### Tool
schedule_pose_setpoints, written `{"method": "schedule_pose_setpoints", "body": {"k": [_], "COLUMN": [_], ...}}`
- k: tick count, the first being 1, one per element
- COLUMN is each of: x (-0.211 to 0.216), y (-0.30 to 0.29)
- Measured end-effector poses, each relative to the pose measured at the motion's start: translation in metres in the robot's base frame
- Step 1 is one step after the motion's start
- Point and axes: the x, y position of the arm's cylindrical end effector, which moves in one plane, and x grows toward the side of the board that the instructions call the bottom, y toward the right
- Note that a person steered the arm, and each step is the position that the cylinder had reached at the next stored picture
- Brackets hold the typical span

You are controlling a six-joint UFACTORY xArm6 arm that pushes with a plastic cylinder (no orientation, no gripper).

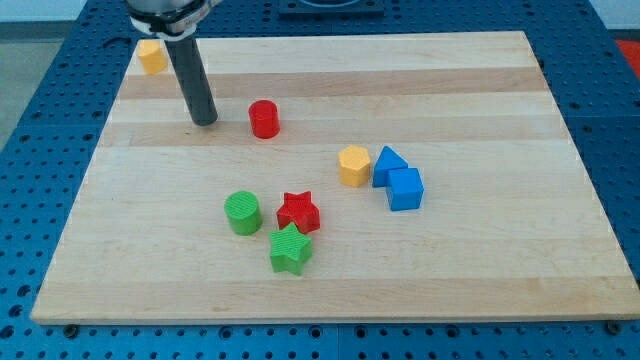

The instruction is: Push the red circle up and left a bit

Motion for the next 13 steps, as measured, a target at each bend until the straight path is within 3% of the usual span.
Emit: {"method": "schedule_pose_setpoints", "body": {"k": [1, 2, 3, 5, 6, 7, 8, 9, 11, 13], "x": [0.031, 0.053, 0.048, 0.002, 0.007, 0.021, 0.0, -0.032, -0.051, -0.038], "y": [0.009, 0.057, 0.088, 0.049, 0.042, 0.096, 0.129, 0.121, 0.036, 0.111]}}
